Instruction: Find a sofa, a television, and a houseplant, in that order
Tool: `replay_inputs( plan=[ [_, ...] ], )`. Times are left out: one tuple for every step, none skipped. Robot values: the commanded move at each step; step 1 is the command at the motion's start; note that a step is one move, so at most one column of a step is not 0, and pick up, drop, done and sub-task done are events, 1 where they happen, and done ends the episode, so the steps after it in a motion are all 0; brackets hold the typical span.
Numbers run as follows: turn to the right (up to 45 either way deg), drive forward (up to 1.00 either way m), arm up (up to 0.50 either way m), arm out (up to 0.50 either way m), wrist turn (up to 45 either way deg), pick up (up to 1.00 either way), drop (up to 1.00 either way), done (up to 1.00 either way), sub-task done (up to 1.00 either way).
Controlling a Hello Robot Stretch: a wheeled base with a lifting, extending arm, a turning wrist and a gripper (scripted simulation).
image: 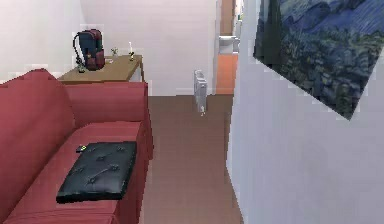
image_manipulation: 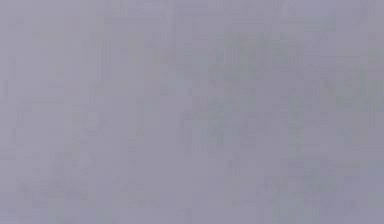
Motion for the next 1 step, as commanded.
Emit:
replay_inputs(
  plan=[
    [0.0, 1.00, 0.00, 0.00, 0.0, 0.00, 0.00, 0.00, 0.00]
  ],
)
